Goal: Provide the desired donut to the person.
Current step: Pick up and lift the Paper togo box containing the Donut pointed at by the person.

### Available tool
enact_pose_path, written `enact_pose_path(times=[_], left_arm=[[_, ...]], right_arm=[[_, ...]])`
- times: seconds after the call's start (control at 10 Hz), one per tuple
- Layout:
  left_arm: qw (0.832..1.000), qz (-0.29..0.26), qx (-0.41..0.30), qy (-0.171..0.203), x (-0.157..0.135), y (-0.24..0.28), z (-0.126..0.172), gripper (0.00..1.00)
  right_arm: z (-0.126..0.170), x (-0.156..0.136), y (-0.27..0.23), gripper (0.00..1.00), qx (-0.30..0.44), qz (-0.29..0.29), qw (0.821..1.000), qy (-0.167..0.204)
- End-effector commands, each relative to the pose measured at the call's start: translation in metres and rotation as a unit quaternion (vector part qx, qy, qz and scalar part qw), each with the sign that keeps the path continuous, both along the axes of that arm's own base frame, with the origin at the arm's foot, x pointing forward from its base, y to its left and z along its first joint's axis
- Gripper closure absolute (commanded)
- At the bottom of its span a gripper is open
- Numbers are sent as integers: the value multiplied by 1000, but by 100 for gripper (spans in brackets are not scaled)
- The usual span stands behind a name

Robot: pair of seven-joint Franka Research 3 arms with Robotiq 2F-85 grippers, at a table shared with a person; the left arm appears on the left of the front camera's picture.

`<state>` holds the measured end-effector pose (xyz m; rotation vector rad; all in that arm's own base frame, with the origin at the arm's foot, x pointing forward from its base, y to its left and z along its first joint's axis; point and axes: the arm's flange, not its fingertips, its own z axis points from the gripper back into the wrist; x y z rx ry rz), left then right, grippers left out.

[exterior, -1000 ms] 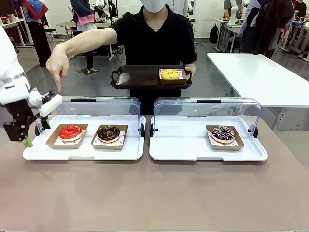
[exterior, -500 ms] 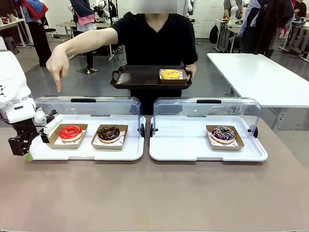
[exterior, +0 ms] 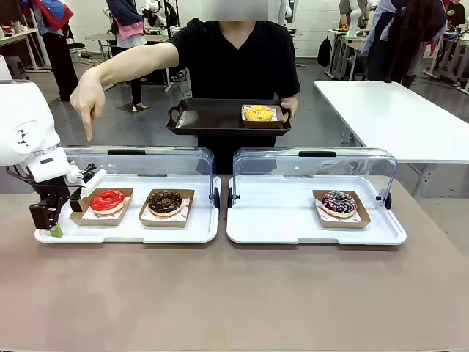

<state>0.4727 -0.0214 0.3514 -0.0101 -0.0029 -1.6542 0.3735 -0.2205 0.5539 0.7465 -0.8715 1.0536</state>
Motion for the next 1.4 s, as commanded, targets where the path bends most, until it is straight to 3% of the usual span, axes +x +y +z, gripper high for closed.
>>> enact_pose_path(times=[0.0, 0.6, 0.7, 0.8, 0.9, 1.2, 1.3], left_arm=[[1000, 11, 3, -4, 10, 0, -5, 0], [1000, 22, 1, -2, 21, -1, -27, 0], [1000, 24, -3, -9, 23, 2, -28, 45], [1000, 25, -5, -11, 24, 4, -27, 54], [1000, 25, -9, -14, 24, 4, -26, 99], [1000, 23, -11, -9, 23, 2, -24, 100], [1000, 22, -11, -8, 23, 3, -24, 89]], right_arm=[[-2, 1, 1, 0, 3, -1, 1000, -4], [-2, 1, 1, 0, 3, -1, 1000, -4], [-2, 1, 1, 0, 3, -1, 1000, -4], [-2, 1, 1, 0, 3, -1, 1000, -4], [-2, 1, 1, 0, 3, -1, 1000, -4], [-2, 1, 1, 0, 3, -1, 1000, -4], [-2, 1, 1, 0, 3, -1, 1000, -4]])
